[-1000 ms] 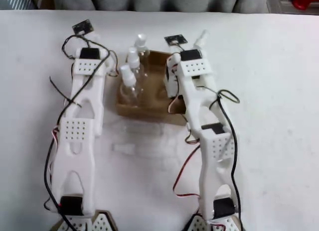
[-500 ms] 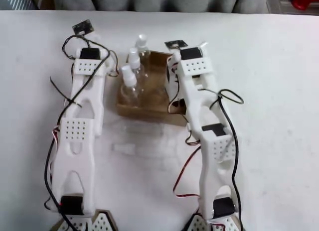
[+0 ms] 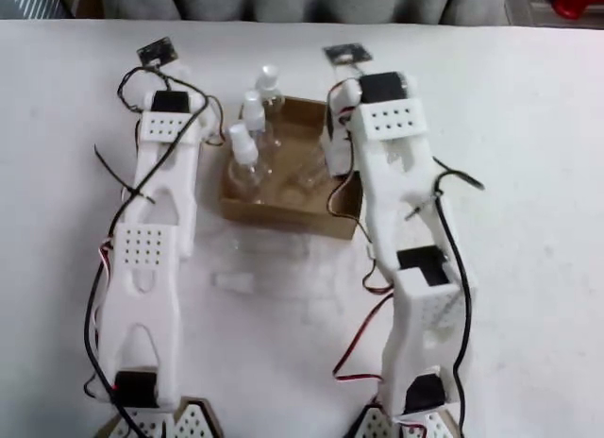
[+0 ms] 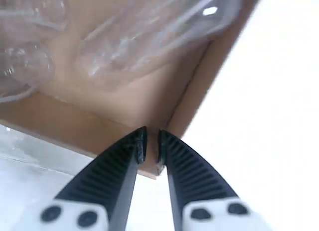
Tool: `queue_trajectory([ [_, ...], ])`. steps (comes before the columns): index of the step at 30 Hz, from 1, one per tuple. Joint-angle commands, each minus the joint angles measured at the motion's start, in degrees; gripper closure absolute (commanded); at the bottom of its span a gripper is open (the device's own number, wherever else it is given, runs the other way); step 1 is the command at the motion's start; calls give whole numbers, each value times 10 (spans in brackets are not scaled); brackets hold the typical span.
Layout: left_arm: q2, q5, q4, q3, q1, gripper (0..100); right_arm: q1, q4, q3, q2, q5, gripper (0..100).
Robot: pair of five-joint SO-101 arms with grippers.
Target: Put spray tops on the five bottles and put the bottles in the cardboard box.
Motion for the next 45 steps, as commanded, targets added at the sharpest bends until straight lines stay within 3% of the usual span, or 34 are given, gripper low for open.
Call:
queue_trajectory([
  [1, 1, 2, -12, -11, 31, 976, 22, 5, -30, -53, -47, 977],
  [16, 1, -27, -12, -11, 33, 976, 89, -160, -30, -58, -132, 973],
  [22, 1, -27, -13, -11, 34, 976, 101, -179, -30, -57, -152, 847],
  [32, 1, -27, -13, -11, 33, 976, 98, -284, -30, -14, -155, 878],
  [40, 1, -29, -14, -11, 34, 976, 96, -333, -31, 28, -156, 786],
  [45, 1, -29, -14, -11, 34, 976, 98, -396, -31, 52, -245, 782],
])
